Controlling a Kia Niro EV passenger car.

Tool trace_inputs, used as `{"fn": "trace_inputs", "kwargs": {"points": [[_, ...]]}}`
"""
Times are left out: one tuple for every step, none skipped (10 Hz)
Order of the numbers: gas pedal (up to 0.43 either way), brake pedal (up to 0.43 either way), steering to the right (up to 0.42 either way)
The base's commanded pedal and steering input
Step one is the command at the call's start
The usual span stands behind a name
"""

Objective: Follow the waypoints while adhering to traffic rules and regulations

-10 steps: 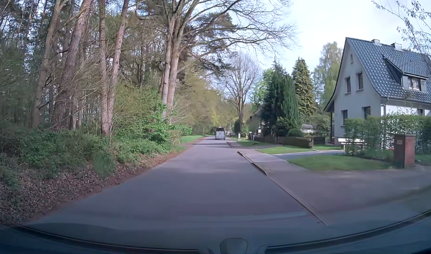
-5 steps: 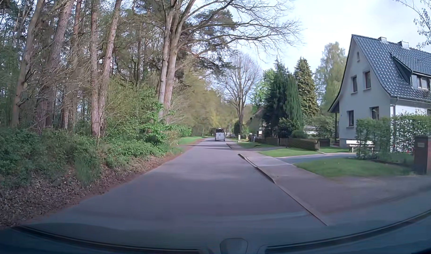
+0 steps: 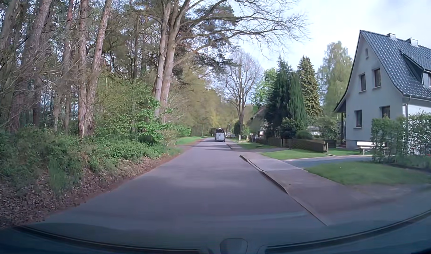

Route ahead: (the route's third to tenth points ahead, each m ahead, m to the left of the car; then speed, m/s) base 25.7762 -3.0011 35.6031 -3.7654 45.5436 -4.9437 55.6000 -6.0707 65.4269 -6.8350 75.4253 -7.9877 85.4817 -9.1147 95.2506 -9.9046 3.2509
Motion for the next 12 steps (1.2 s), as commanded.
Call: {"fn": "trace_inputs", "kwargs": {"points": [[0.079, 0.0, 0.005], [0.079, 0.0, 0.005], [0.079, 0.0, 0.005], [0.079, 0.0, 0.005], [0.079, 0.0, 0.005], [0.079, 0.0, 0.005], [0.079, 0.0, 0.004], [0.079, 0.0, 0.003], [0.079, 0.0, 0.0], [0.079, 0.0, -0.003], [0.087, 0.0, -0.003], [0.087, 0.0, -0.003]]}}
